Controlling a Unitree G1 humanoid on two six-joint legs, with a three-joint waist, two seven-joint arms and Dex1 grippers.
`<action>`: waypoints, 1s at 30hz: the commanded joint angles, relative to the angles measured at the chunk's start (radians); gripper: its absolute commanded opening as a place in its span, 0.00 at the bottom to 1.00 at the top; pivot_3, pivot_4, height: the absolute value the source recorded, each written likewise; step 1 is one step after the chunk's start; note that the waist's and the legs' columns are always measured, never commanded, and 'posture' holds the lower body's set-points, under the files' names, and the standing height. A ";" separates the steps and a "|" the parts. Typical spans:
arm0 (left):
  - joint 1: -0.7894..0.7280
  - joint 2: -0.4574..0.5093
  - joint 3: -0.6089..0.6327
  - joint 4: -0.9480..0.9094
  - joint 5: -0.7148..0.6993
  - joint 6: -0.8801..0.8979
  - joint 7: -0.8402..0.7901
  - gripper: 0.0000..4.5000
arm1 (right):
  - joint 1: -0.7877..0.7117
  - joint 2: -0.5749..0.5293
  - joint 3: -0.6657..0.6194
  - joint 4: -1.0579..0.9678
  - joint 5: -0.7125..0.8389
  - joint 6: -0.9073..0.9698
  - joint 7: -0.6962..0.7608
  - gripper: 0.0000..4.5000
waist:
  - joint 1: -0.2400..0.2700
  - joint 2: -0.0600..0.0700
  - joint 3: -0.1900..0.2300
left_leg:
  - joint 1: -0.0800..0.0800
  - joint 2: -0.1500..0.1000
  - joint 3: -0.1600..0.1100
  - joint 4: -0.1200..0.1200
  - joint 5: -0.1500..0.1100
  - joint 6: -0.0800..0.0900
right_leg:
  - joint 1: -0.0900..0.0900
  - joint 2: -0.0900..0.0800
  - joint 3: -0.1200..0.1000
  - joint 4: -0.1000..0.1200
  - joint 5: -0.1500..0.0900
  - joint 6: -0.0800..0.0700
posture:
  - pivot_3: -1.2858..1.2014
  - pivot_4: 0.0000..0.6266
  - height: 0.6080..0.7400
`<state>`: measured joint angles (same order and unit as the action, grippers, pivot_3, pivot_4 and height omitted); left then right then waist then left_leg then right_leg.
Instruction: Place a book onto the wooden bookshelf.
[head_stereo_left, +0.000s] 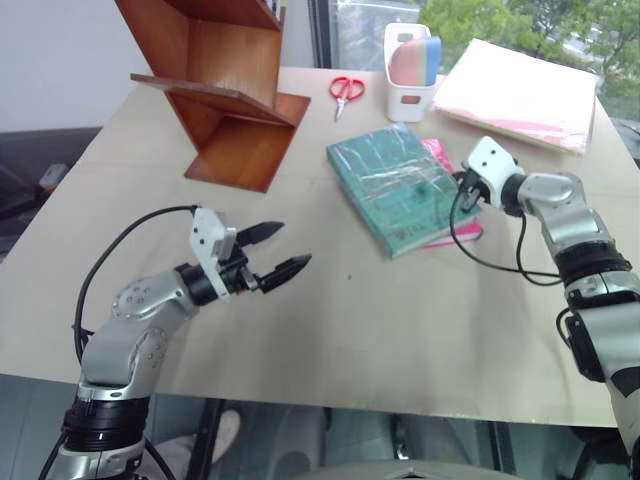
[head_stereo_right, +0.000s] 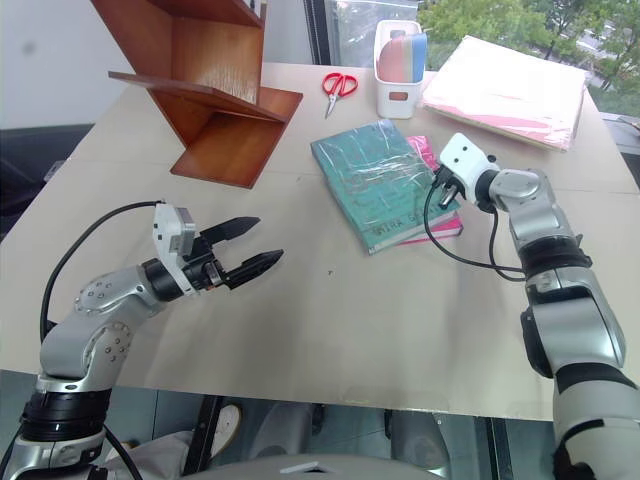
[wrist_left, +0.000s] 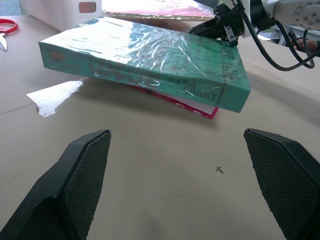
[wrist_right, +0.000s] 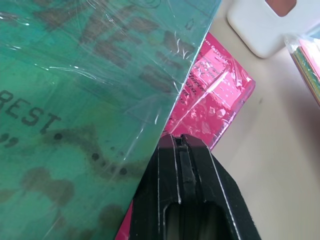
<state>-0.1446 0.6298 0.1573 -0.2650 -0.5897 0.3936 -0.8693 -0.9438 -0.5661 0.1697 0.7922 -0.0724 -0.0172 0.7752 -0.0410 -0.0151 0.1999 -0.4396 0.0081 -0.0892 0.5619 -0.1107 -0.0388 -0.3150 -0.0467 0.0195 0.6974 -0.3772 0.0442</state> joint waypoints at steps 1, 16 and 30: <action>-0.029 0.001 0.005 -0.012 -0.006 -0.001 -0.003 1.00 | 0.020 -0.030 -0.059 -0.087 0.028 0.022 -0.011 0.01 | 0.000 0.000 0.000 | 0.000 0.000 0.000 0.000 0.000 0.000 | 0.000 0.000 0.000 0.000 0.000 0.000 | 0.52 0.24 1.00; -0.096 -0.001 -0.019 0.047 -0.034 0.005 -0.098 1.00 | 0.593 -0.228 -0.485 -0.966 0.367 0.456 0.019 0.74 | 0.009 0.001 0.000 | -0.001 0.000 0.000 0.001 -0.002 0.004 | 0.000 0.000 0.000 0.001 0.000 0.000 | 0.52 0.24 1.00; -0.146 0.070 -0.009 0.037 -0.109 0.062 -0.236 1.00 | 0.711 -0.181 -0.504 -1.111 0.438 0.509 -0.054 0.99 | 0.002 0.001 0.000 | 0.002 0.000 0.000 0.001 -0.003 0.004 | 0.003 0.000 0.000 -0.001 0.000 0.000 | 0.52 0.24 1.00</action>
<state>-0.2975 0.7033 0.1107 -0.2211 -0.6891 0.4409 -1.1405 -0.2489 -0.7473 -0.2920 -0.2531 0.3305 0.4986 0.7144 -0.0388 -0.0144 0.2001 -0.4377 0.0083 -0.0893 0.5627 -0.1134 -0.0344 -0.3116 -0.0465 0.0194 0.6964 -0.3771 0.0446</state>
